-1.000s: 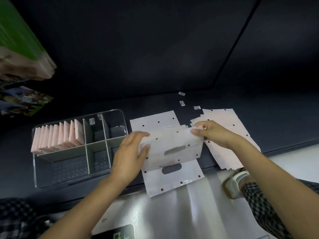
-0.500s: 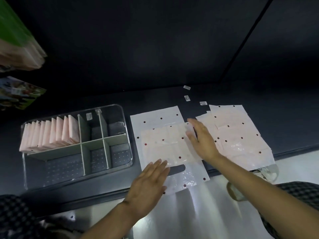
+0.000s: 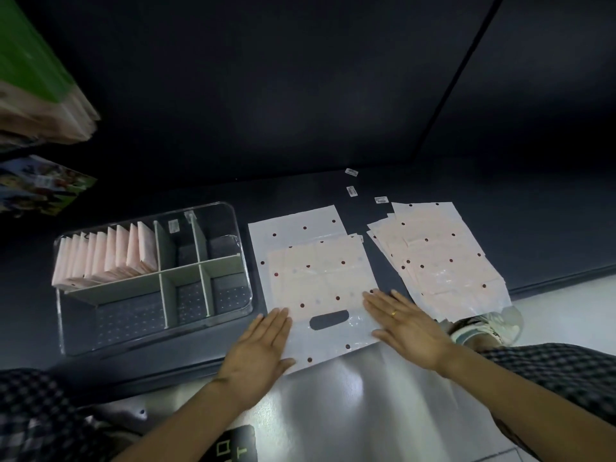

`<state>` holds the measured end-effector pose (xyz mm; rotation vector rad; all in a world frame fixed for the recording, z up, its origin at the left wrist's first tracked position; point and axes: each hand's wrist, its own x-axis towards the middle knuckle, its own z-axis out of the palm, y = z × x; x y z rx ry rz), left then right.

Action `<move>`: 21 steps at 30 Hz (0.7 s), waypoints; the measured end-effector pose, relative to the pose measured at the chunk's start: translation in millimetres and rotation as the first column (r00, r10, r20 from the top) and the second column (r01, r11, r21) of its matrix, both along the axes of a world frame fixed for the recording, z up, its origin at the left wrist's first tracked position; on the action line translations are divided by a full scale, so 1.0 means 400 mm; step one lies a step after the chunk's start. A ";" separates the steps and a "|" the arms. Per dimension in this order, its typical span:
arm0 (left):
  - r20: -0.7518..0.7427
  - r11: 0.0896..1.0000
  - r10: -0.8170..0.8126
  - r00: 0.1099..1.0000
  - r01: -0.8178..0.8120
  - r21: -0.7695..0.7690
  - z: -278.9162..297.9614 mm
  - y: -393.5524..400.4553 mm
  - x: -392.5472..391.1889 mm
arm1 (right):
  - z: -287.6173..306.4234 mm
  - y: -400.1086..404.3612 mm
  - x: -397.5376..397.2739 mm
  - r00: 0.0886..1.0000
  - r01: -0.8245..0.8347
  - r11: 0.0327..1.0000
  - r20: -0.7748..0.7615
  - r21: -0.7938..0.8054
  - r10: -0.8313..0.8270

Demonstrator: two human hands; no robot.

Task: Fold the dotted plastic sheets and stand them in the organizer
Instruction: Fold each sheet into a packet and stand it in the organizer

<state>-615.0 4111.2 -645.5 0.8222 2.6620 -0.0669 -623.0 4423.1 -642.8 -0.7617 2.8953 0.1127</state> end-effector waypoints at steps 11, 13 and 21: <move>-0.147 0.945 0.136 0.980 -0.084 0.315 0.053 -0.001 -0.016 | 0.025 -0.049 -0.059 0.990 0.057 0.963 -0.108 -0.263 -0.089; -0.093 0.907 0.193 0.977 -0.141 0.398 0.053 0.030 -0.026 | 0.025 -0.060 -0.068 0.997 0.065 0.974 -0.028 -0.216 -0.072; -0.017 0.924 0.214 0.977 -0.197 0.329 0.014 0.099 -0.085 | 0.038 -0.053 -0.091 0.995 -0.083 0.996 -0.053 0.025 0.084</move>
